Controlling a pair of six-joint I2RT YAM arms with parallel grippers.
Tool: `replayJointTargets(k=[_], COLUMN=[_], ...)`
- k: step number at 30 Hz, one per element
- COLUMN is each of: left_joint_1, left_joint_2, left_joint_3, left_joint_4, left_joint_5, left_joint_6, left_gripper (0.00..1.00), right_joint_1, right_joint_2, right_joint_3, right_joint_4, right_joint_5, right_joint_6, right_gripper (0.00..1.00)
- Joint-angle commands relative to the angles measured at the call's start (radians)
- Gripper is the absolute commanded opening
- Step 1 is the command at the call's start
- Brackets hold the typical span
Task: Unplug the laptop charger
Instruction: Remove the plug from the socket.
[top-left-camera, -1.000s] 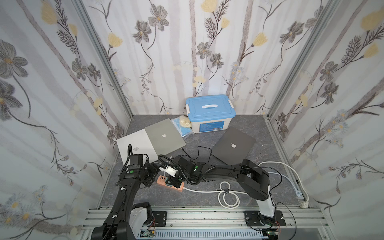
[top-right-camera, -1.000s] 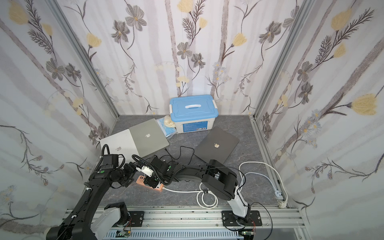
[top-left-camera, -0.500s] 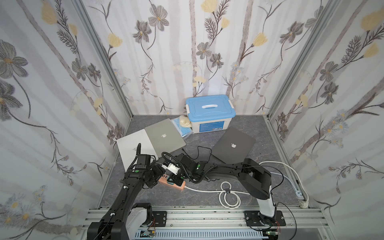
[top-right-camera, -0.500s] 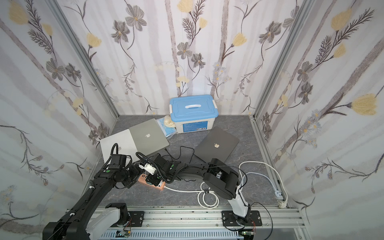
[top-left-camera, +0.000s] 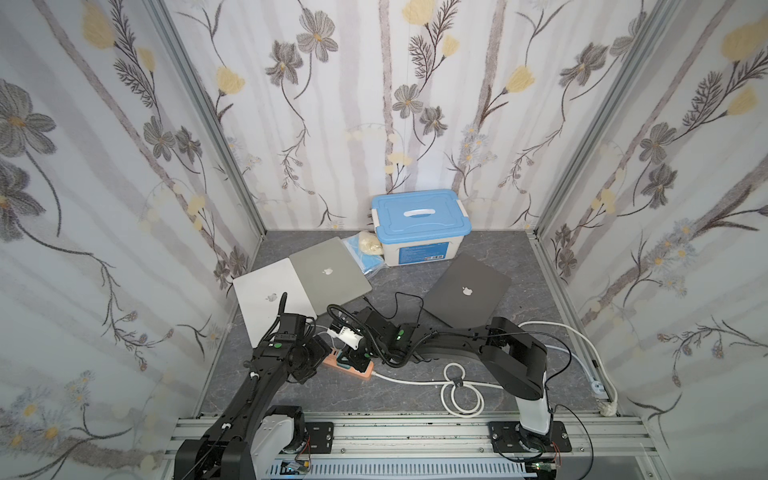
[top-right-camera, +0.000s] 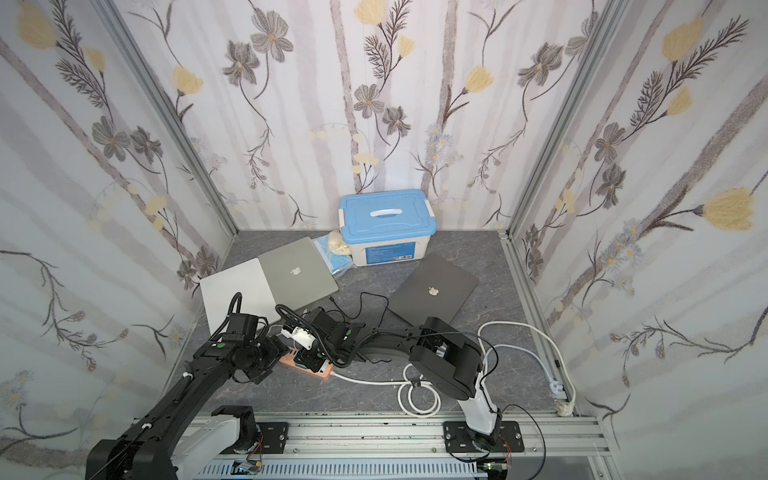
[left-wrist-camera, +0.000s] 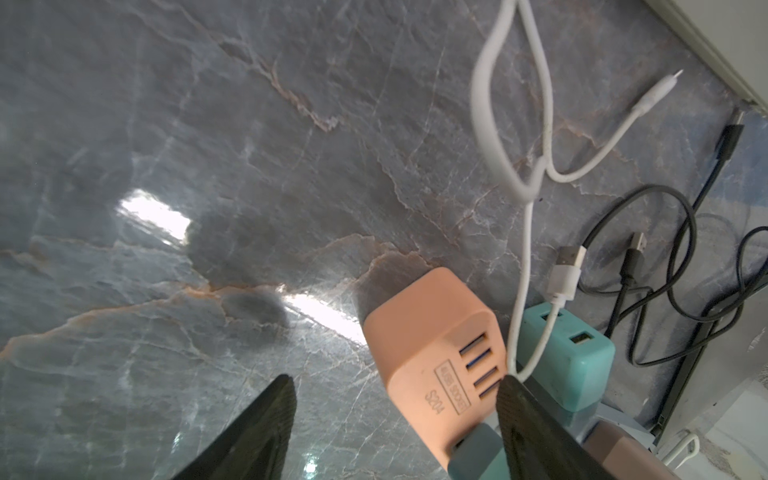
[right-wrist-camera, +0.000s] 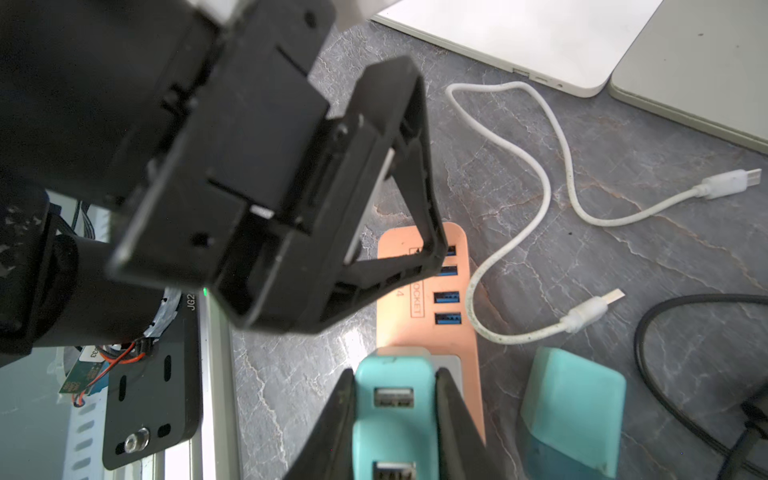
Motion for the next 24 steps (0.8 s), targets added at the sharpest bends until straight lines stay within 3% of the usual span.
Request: replayJointTargets(k=[1,24], left_joint_1=[-0.014,-0.071], left_joint_2=[0.014,0.019], left_joint_3=[-0.007,-0.039], left_joint_4=[0.004,-0.014], left_joint_5=[-0.054,-0.145], left_joint_6=[-0.013,-0.039], left_gripper=[0.79,0.77], right_joint_1=[0.002,-0.011], right_joint_2=[-0.009,-0.016], right_joint_3=[0.002,0.048], right_joint_4=[0.018,0.008], right_joint_5=[0.001,0.012], right_joint_6=[-0.019,-0.015], right_gripper=[0.18,0.13])
